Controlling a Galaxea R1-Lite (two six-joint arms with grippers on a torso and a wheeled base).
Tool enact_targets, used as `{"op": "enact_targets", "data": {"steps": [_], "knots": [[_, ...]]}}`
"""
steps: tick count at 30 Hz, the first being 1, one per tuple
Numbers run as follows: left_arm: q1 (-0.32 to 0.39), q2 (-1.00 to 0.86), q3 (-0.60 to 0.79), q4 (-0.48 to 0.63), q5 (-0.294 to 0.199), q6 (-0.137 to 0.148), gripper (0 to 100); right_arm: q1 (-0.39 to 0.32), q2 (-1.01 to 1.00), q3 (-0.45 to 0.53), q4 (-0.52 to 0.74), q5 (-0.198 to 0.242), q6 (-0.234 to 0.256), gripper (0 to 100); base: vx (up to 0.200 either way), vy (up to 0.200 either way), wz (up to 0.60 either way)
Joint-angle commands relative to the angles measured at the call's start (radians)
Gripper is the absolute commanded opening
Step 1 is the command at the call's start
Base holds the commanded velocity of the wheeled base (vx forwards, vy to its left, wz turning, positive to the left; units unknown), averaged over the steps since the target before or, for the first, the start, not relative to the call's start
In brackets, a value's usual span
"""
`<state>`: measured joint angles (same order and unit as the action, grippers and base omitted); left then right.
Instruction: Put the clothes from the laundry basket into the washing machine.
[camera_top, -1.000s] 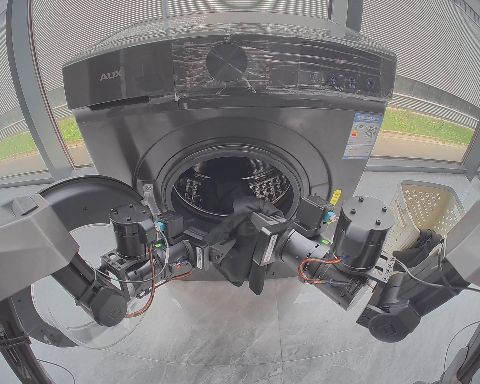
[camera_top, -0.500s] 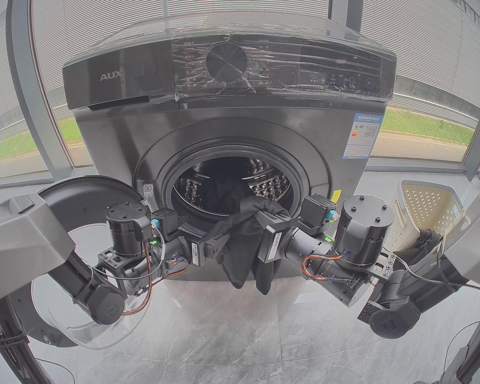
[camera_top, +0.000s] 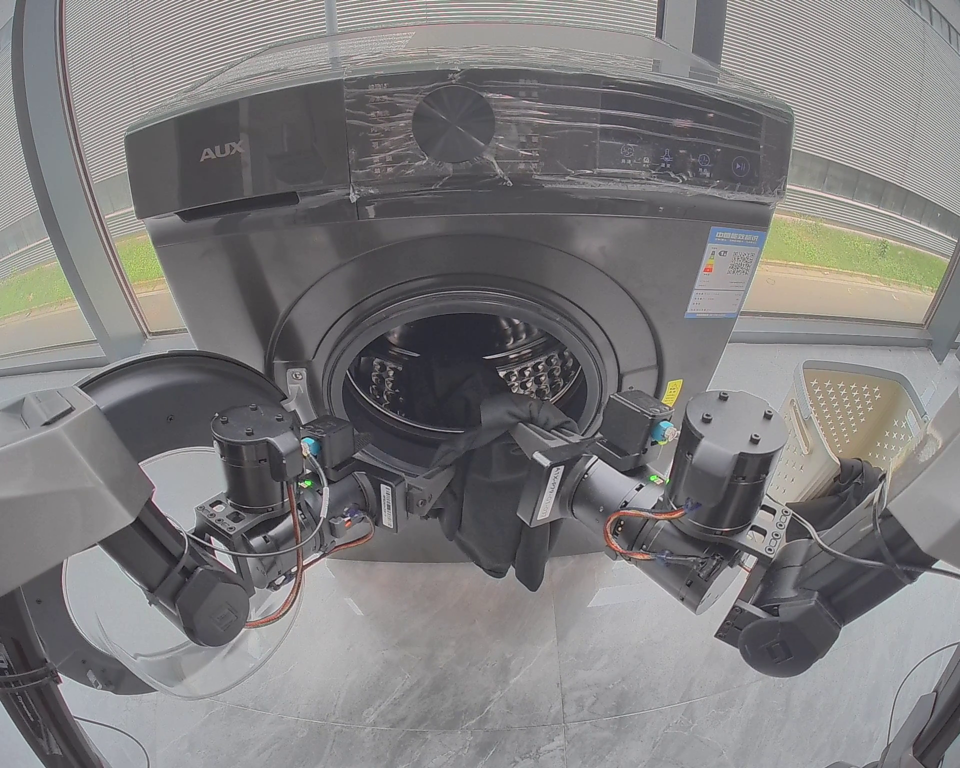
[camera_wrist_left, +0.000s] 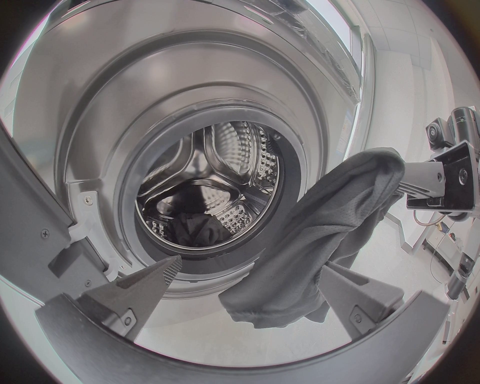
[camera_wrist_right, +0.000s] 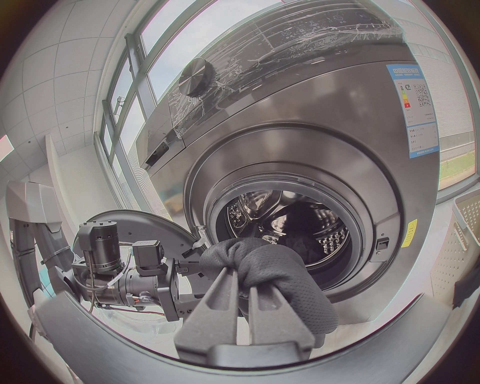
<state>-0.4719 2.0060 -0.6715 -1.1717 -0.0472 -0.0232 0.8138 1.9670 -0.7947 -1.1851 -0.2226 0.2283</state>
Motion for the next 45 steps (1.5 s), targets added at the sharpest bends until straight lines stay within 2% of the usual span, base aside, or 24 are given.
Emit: {"op": "enact_targets", "data": {"steps": [1, 11, 20, 34, 35, 45], "knots": [[0.015, -0.007, 0.003, 0.000, 0.000, 0.000, 100, 0.002, 0.001, 0.000, -0.001, 0.000, 0.000, 0, 0.000, 0.000, 0.00], [0.001, 0.005, -0.003, -0.002, 0.010, 0.002, 100, 0.008, 0.007, 0.000, -0.004, 0.000, 0.000, 0, 0.000, 0.000, 0.00], [-0.093, 0.031, -0.016, -0.037, -0.002, 0.003, 100, 0.019, 0.015, 0.000, -0.007, 0.000, -0.010, 0, 0.000, 0.000, 0.00], [-0.060, 0.066, -0.036, -0.080, 0.003, 0.009, 100, 0.015, 0.013, 0.014, -0.007, 0.000, -0.010, 0, 0.000, 0.000, 0.00], [-0.062, 0.066, -0.036, -0.082, 0.001, 0.009, 0, 0.015, 0.015, 0.014, -0.007, 0.002, -0.010, 0, 0.000, 0.000, 0.00], [-0.074, 0.050, -0.033, -0.152, -0.002, 0.009, 0, 0.004, 0.018, 0.015, -0.007, 0.005, -0.010, 0, 0.000, 0.000, 0.00]]}}
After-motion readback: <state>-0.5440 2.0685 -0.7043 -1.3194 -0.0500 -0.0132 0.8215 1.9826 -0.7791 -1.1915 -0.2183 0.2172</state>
